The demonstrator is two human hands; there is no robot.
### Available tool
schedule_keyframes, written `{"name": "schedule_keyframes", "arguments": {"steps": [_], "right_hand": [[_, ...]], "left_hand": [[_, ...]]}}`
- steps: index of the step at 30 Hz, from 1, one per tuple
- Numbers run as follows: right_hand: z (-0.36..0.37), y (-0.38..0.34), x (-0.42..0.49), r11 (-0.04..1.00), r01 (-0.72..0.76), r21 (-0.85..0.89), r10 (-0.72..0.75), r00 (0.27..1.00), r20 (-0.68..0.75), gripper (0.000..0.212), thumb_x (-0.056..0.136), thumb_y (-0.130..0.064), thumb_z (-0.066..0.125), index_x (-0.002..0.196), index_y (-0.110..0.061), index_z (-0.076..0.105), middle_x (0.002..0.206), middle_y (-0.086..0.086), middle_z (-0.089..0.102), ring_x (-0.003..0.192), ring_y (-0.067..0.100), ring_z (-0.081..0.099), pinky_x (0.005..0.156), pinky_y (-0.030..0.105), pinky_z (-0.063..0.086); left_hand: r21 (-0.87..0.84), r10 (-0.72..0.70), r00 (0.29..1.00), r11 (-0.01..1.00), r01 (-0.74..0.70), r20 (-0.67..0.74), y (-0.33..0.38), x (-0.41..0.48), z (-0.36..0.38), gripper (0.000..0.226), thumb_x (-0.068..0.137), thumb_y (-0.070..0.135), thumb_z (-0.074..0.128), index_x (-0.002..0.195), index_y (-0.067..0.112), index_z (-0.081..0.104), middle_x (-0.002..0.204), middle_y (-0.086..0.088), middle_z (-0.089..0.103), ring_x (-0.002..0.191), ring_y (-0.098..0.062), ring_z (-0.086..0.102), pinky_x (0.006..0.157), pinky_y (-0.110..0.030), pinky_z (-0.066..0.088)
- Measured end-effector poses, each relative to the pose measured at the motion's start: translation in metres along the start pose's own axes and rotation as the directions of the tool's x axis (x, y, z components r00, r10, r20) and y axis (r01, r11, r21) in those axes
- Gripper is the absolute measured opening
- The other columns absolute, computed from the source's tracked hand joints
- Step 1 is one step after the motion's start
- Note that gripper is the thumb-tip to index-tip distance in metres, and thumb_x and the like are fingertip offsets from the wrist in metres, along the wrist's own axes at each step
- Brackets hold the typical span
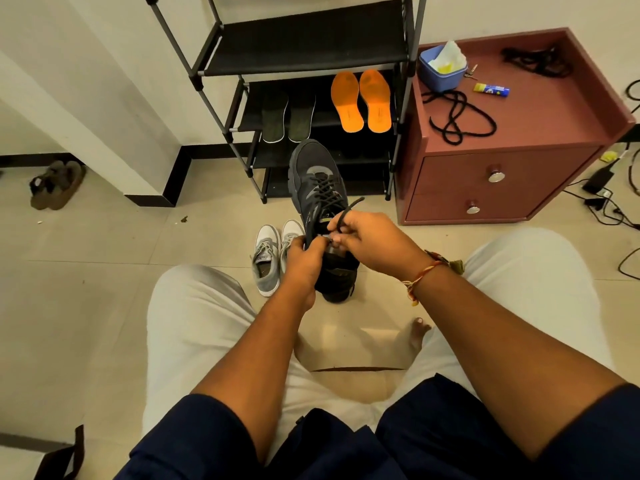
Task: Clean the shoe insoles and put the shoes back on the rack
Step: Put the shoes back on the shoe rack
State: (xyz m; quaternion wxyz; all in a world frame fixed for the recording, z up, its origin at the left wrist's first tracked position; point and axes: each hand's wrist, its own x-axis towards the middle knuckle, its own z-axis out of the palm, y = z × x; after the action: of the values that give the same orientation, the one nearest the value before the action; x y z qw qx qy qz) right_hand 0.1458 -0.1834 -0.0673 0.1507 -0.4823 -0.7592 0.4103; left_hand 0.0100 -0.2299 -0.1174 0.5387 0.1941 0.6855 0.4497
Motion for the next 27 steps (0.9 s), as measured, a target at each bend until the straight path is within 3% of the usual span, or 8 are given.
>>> {"name": "schedule_keyframes", "arguments": {"steps": [4,7,10,16,20,22,24,27], "right_hand": [[0.004,-0.008,0.003,0.954,-0.057,-0.295,0.070,0.997,0.035,0.021,0.100,-0.026,0.054,0.117,-0.015,0.060,0.105,0.007,0.067,0.097,0.025,0.062,0.078,0.031,0.049],[0.007,-0.009,0.003,0.927,-0.070,-0.368,0.102,0.992,0.070,0.025,0.101,-0.021,0.050,0.124,-0.011,0.051,0.110,0.010,0.063,0.094,0.027,0.058,0.072,0.030,0.043],[0.007,-0.007,0.001,0.956,-0.072,-0.285,0.113,0.985,0.133,0.024,0.101,-0.018,0.048,0.125,-0.015,0.052,0.113,0.011,0.062,0.093,0.024,0.057,0.076,0.031,0.048],[-0.008,-0.006,-0.006,0.998,-0.059,-0.017,0.059,0.998,-0.011,0.025,0.092,-0.014,0.061,0.112,-0.023,0.073,0.109,-0.001,0.071,0.103,0.016,0.063,0.089,0.024,0.050],[-0.012,-0.005,-0.007,0.998,-0.046,-0.043,0.048,0.998,0.046,0.036,0.095,-0.016,0.061,0.130,-0.022,0.064,0.123,0.000,0.068,0.116,0.017,0.060,0.099,0.026,0.045],[-0.013,-0.001,-0.008,0.997,-0.040,-0.072,0.036,0.998,-0.050,0.027,0.095,-0.019,0.062,0.120,-0.023,0.071,0.118,-0.002,0.070,0.112,0.015,0.062,0.098,0.026,0.046],[-0.015,0.004,-0.007,0.998,-0.069,0.000,0.067,0.958,-0.279,0.015,0.092,-0.024,0.067,0.105,-0.024,0.073,0.105,-0.004,0.072,0.096,0.011,0.065,0.091,0.027,0.053],[-0.018,0.012,-0.003,0.989,-0.057,0.133,0.112,0.888,-0.446,0.030,0.093,-0.035,0.064,0.120,-0.024,0.060,0.112,-0.004,0.063,0.092,0.012,0.064,0.082,0.031,0.054]], "left_hand": [[0.032,0.070,0.998,0.997,-0.070,0.006,-0.002,0.000,0.002,0.030,0.093,0.025,0.060,0.123,0.026,0.057,0.114,-0.007,0.071,0.106,-0.026,0.069,0.097,-0.050,0.057],[0.063,0.091,0.996,0.994,-0.092,0.022,-0.002,0.000,0.004,0.029,0.095,0.023,0.059,0.122,0.030,0.054,0.118,-0.007,0.069,0.108,-0.026,0.068,0.097,-0.049,0.056],[0.063,0.081,0.996,0.995,-0.083,0.028,-0.003,0.000,0.004,0.030,0.096,0.024,0.058,0.125,0.027,0.055,0.117,-0.007,0.070,0.108,-0.025,0.068,0.098,-0.049,0.055],[0.015,0.045,0.998,0.999,-0.046,0.038,-0.005,0.001,0.004,0.033,0.093,0.030,0.060,0.125,0.027,0.057,0.115,-0.007,0.072,0.108,-0.027,0.069,0.099,-0.052,0.055],[-0.053,0.006,1.000,0.999,-0.005,0.016,-0.003,0.003,0.003,0.032,0.092,0.029,0.059,0.124,0.026,0.057,0.113,-0.008,0.072,0.107,-0.029,0.070,0.099,-0.055,0.054],[-0.068,-0.007,1.000,0.998,0.008,0.005,-0.003,0.004,0.002,0.035,0.093,0.028,0.058,0.128,0.023,0.055,0.111,-0.007,0.072,0.107,-0.030,0.069,0.099,-0.056,0.053],[-0.075,-0.015,1.000,0.997,0.015,-0.002,-0.004,0.005,0.002,0.035,0.094,0.025,0.058,0.128,0.022,0.055,0.105,-0.005,0.071,0.105,-0.029,0.069,0.099,-0.055,0.053],[-0.066,-0.003,1.000,0.998,0.003,0.002,-0.004,0.005,0.002,0.029,0.092,0.024,0.059,0.122,0.024,0.057,0.100,-0.004,0.069,0.099,-0.026,0.068,0.099,-0.054,0.053]]}}
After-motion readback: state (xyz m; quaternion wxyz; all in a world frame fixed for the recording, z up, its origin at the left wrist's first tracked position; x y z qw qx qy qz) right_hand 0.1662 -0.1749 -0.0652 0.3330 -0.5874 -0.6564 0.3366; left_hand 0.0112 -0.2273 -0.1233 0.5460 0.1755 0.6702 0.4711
